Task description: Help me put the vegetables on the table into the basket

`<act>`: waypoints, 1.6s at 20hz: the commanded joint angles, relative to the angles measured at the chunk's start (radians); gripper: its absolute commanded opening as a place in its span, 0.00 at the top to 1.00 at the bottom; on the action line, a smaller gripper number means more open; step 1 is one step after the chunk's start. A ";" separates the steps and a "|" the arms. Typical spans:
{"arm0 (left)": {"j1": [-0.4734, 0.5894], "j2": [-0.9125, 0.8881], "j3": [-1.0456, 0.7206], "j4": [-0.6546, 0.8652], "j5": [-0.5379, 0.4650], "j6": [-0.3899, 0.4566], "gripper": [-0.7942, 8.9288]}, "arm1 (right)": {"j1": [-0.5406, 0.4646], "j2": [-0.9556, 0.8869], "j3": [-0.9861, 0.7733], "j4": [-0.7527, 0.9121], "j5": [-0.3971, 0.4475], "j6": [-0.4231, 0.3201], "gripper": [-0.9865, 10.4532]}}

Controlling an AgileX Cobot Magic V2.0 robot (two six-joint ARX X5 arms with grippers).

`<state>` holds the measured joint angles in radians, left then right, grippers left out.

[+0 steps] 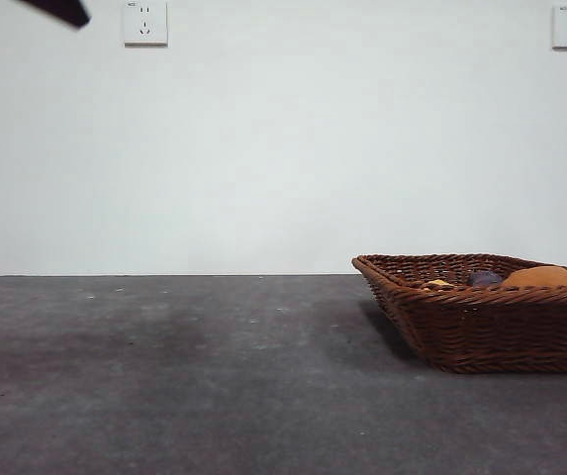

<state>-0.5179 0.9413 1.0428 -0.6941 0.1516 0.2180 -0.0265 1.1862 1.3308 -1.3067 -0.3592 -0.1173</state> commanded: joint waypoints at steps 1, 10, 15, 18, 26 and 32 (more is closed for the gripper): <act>0.040 -0.026 0.005 0.122 -0.043 0.071 0.92 | 0.001 0.016 -0.001 0.074 0.000 -0.008 0.91; 0.458 -0.368 -0.047 0.203 -0.024 0.148 0.92 | 0.000 0.027 -0.001 0.440 0.023 -0.008 0.91; 0.581 -0.582 -0.291 0.306 -0.014 0.122 0.92 | 0.000 0.027 0.000 0.497 0.027 -0.008 0.91; 0.595 -0.688 -0.507 0.437 -0.014 0.048 0.92 | 0.000 0.027 0.000 0.497 0.027 -0.008 0.91; 0.594 -0.925 -0.921 0.517 -0.022 -0.113 0.92 | 0.000 0.027 0.000 0.497 0.027 -0.008 0.91; 0.606 -0.937 -1.035 0.527 -0.042 -0.192 0.92 | 0.000 0.027 0.000 0.498 0.027 -0.008 0.91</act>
<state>0.0845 0.0067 0.0181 -0.1738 0.1108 0.0483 -0.0265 1.2091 1.3308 -0.8143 -0.3363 -0.1207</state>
